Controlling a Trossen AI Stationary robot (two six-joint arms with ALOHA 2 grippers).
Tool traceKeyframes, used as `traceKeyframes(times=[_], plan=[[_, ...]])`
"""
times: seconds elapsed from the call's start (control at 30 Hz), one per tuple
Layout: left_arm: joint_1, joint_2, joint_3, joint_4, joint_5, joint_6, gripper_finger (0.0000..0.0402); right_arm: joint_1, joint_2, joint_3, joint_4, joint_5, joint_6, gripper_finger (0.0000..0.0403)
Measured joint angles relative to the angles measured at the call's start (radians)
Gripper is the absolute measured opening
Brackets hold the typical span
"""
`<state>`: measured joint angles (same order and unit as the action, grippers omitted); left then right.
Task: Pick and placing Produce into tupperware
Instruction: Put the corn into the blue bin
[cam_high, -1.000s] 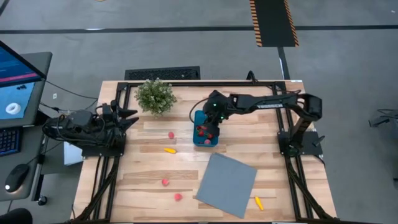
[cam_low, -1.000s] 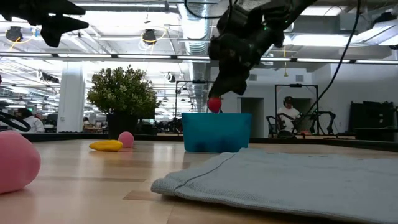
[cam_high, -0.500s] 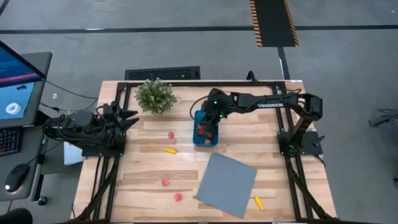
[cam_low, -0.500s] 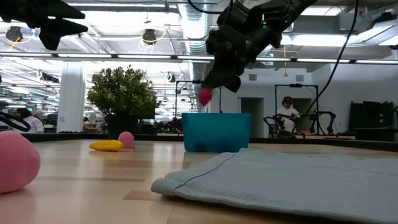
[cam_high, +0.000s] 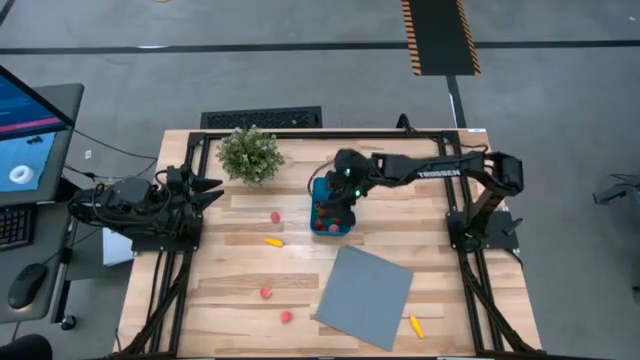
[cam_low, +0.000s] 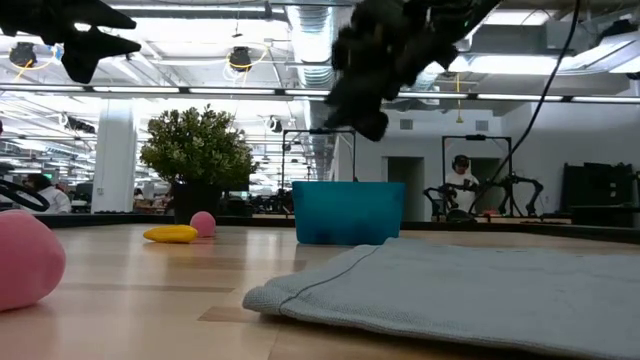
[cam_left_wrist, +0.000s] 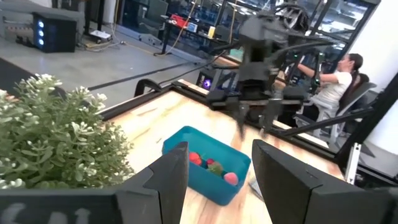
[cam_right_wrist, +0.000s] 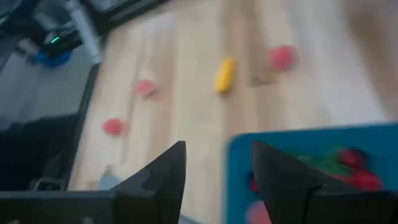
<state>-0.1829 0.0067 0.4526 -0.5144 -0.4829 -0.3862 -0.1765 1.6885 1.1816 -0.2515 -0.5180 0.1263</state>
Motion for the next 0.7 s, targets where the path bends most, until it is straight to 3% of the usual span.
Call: traceKeyframes(times=[0.17,0.33,0.53,0.7], plan=[[0.0,0.0,0.0,0.0,0.006,0.005,0.0167,0.119,-0.051,-0.001,0.145,0.025,-0.091,0.0192],[0.0,0.0,0.0,0.0,0.024,0.006,0.0167,0.113,-0.163,-0.08,0.24,0.043,-0.069,0.0159],[0.0,0.0,0.0,0.004,0.035,-0.017,0.0167,0.111,-0.399,-0.263,0.372,0.018,0.041,0.013],[0.0,0.014,0.0,0.022,0.049,-0.02,0.0167,0.152,-0.595,-0.415,0.472,0.077,0.12,0.0129]])
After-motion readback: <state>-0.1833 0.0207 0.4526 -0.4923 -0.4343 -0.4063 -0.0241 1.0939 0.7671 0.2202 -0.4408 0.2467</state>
